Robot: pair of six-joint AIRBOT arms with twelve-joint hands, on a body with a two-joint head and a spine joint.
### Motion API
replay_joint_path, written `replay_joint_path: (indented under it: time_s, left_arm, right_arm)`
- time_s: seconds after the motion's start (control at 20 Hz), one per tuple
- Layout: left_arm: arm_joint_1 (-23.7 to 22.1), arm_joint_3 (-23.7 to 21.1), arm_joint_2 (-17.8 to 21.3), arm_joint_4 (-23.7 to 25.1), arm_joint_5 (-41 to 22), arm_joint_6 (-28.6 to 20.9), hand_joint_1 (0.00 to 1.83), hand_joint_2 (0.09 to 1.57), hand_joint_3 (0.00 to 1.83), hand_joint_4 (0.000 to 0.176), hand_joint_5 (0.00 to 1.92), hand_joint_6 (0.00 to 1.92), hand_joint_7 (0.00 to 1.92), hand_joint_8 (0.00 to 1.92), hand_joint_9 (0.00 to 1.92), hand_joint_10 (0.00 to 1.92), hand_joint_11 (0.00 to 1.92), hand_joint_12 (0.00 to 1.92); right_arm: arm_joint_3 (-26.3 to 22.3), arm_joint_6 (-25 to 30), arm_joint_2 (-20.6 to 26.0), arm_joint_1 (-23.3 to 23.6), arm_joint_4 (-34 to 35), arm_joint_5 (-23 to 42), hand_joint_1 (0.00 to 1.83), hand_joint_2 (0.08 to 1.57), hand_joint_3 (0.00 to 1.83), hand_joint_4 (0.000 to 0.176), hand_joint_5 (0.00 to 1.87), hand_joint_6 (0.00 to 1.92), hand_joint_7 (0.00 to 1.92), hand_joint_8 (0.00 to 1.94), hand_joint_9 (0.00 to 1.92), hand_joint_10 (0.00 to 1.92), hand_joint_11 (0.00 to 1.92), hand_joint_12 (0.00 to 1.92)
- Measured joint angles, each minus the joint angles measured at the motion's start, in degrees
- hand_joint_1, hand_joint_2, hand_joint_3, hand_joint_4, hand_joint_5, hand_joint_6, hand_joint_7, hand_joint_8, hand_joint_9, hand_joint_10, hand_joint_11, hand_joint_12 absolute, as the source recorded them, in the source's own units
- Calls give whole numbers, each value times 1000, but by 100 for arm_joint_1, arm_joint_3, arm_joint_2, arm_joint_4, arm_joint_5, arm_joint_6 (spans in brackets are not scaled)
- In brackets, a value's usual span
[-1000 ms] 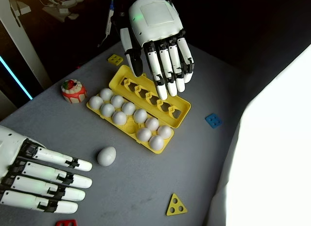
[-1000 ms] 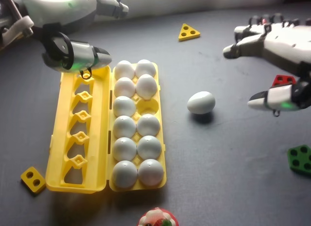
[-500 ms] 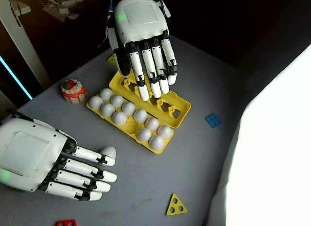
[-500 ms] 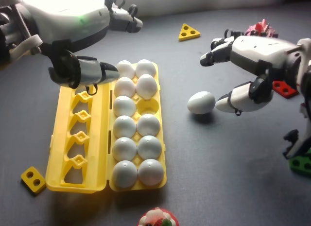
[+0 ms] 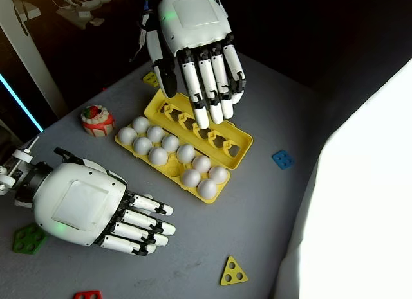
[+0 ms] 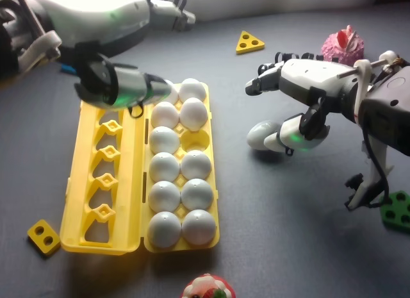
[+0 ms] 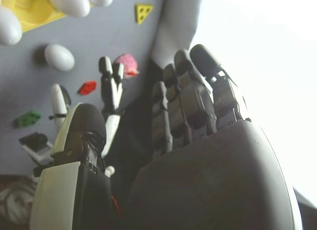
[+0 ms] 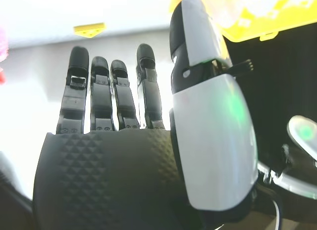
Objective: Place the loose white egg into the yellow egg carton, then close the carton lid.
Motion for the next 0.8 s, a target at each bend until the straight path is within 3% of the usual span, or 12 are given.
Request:
replay_joint_path:
  time_s: [0.15,0.25,0.45,0.5,0.55,0.8]
  left_arm:
    - [-24,92,-4,-13,-129,-2,615,1298,1,24,281,7,418,11,429,10,0,1258]
    - [-26,188,-13,-85,-245,0,596,1304,4,25,286,6,429,10,441,13,0,1266]
    - [-83,291,-114,-317,-643,-2,619,1300,0,18,282,2,431,4,450,12,0,1259]
    - [-188,289,-114,-291,-756,0,642,1293,0,15,287,4,430,3,459,14,0,1263]
    - [-214,284,-136,-236,-833,-2,642,1295,0,11,293,4,433,3,471,17,0,1294]
    - [-120,74,-149,-540,-1167,-2,642,1293,0,9,285,0,448,5,489,19,0,1322]
  right_arm:
    - [74,-26,-22,-74,37,0,1239,1044,12,15,422,3,98,3,95,18,0,272]
    - [136,-98,-116,-98,20,-4,1230,1042,12,25,403,9,105,1,118,25,0,539]
    - [247,-142,-264,-168,-4,-94,1237,1046,14,14,415,12,96,3,95,14,0,661]
    - [286,-153,-284,-179,0,-92,1241,1046,14,12,415,12,98,4,94,13,0,665]
    - [299,-153,-286,-179,9,-87,1235,1050,16,23,398,4,95,3,90,12,0,670]
    - [404,-155,-431,-238,-157,-59,1265,1025,2,13,414,6,96,0,97,13,0,398]
